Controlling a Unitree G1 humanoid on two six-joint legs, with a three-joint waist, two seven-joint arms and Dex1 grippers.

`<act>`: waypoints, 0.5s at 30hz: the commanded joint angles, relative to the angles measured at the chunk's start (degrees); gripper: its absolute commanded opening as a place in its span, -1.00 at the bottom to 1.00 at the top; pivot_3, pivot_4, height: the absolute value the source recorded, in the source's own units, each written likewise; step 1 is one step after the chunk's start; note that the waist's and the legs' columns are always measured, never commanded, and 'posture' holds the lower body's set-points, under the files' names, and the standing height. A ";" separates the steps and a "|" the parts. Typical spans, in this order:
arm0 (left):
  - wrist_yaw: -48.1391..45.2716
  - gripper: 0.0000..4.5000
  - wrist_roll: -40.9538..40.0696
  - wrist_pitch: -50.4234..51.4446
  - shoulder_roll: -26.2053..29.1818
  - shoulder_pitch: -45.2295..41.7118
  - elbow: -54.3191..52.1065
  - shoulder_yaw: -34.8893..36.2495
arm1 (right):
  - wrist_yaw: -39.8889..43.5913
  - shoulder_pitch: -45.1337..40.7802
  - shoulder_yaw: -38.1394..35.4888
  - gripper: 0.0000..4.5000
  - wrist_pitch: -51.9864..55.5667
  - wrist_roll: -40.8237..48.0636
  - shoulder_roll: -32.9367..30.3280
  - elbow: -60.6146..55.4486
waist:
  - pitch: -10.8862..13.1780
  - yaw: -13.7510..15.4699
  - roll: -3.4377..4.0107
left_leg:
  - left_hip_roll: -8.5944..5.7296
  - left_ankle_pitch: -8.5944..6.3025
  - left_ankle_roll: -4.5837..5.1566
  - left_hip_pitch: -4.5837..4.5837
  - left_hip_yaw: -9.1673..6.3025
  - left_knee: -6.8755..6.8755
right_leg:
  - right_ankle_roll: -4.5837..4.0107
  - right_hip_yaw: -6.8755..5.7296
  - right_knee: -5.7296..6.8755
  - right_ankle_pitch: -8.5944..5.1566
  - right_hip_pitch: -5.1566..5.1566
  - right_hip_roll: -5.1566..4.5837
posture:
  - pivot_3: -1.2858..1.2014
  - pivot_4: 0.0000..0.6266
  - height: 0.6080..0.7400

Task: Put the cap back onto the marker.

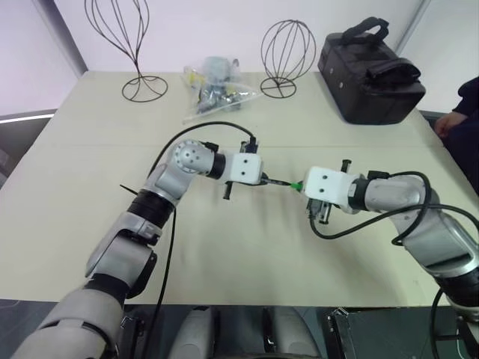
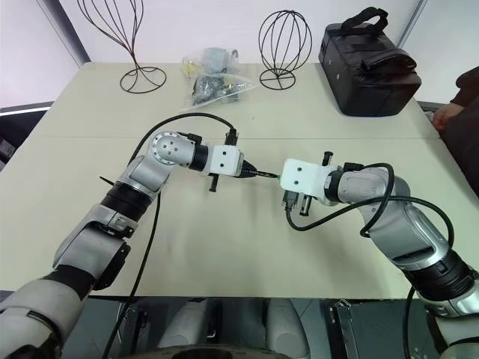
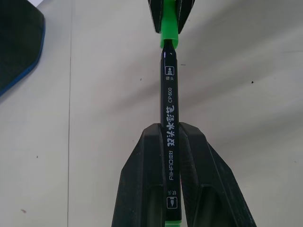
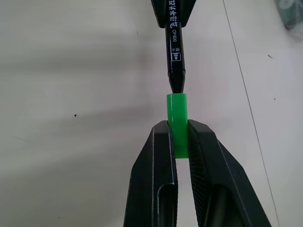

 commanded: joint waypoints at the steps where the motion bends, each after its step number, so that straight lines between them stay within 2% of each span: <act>1: 0.40 -1.00 -0.72 -0.55 -0.56 -1.37 -2.83 0.12 | -0.56 -0.83 -0.20 -0.98 -0.10 -1.60 0.42 0.49 | 0.00 0.01 0.00 | 0.00 0.00 0.00 0.00 0.00 0.00 | 0.00 0.00 0.00 0.00 0.00 0.00 | 0.03 -0.52 1.00; 15: 1.26 -1.00 -1.15 -0.78 -1.77 -1.45 -3.17 0.00 | -0.35 -3.02 0.21 -0.98 1.18 -2.19 3.58 1.46 | 0.00 0.02 0.00 | 0.00 0.00 0.00 0.00 0.00 0.00 | 0.00 0.00 0.00 0.00 0.00 0.00 | 0.03 -0.52 1.00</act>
